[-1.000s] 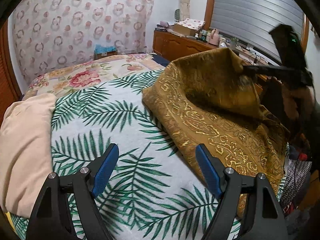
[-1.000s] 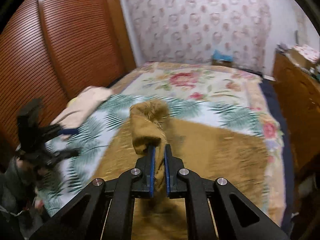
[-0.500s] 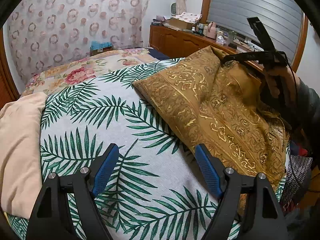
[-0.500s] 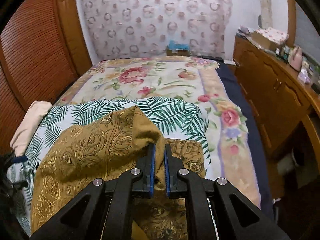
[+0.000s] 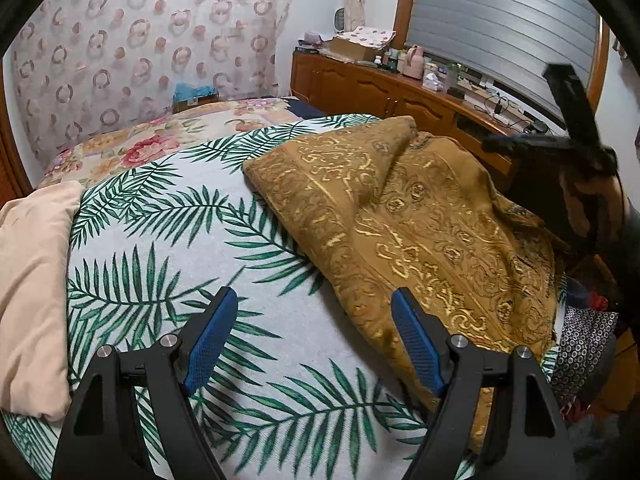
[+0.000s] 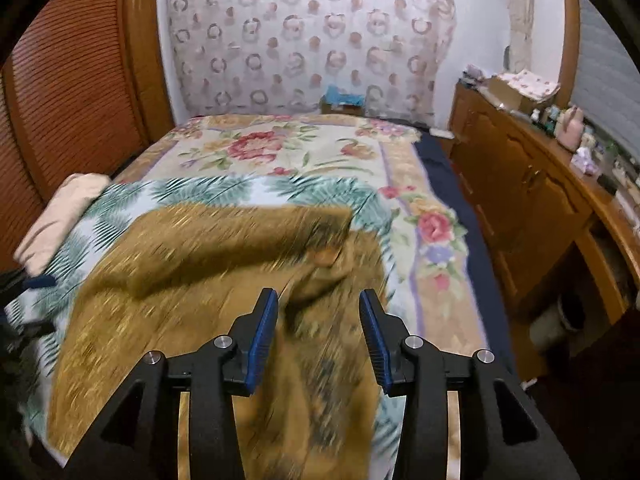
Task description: Fold small clothes
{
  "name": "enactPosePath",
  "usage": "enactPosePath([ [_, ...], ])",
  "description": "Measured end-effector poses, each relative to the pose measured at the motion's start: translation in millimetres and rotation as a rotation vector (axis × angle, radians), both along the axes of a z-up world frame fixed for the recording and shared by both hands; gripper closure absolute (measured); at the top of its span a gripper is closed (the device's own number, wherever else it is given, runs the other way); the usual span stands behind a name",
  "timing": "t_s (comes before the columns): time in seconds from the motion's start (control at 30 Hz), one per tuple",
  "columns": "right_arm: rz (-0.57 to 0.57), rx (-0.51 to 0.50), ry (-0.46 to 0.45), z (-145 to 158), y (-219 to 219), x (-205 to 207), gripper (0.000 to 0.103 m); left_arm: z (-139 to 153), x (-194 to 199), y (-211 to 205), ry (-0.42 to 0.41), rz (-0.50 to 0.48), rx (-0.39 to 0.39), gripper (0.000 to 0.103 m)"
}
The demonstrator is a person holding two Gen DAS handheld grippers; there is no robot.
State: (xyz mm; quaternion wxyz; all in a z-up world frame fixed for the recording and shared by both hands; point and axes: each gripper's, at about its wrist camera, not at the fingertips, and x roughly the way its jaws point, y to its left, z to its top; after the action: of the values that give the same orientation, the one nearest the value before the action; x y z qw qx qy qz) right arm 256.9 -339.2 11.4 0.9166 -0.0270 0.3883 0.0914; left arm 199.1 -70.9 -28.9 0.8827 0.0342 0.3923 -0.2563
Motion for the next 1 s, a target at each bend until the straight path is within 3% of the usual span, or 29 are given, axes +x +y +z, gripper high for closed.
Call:
enactPosePath([
  [0.23, 0.081, -0.008, 0.051, -18, 21, -53, 0.059, 1, -17, -9, -0.01, -0.008, 0.0, 0.023],
  [0.43, 0.085, -0.066, 0.084, -37, 27, -68, 0.059, -2, -32, -8, -0.006, 0.013, 0.003, 0.023],
  [0.5, 0.067, -0.075, 0.1, -42, 23, -69, 0.066, -3, -36, -7, -0.001, 0.019, 0.003, 0.023],
  [0.57, 0.068, -0.066, 0.113, -46, 21, -67, 0.094, -4, -42, -6, 0.002, 0.027, 0.002, 0.023],
  [0.83, 0.032, 0.022, -0.01, -11, -7, -111, 0.097, 4, -65, -9, -0.016, 0.033, -0.011, 0.023],
  [1.0, -0.004, 0.035, -0.023, -5, -29, -145, 0.097, 4, -75, -15, -0.01, 0.027, -0.029, 0.023],
])
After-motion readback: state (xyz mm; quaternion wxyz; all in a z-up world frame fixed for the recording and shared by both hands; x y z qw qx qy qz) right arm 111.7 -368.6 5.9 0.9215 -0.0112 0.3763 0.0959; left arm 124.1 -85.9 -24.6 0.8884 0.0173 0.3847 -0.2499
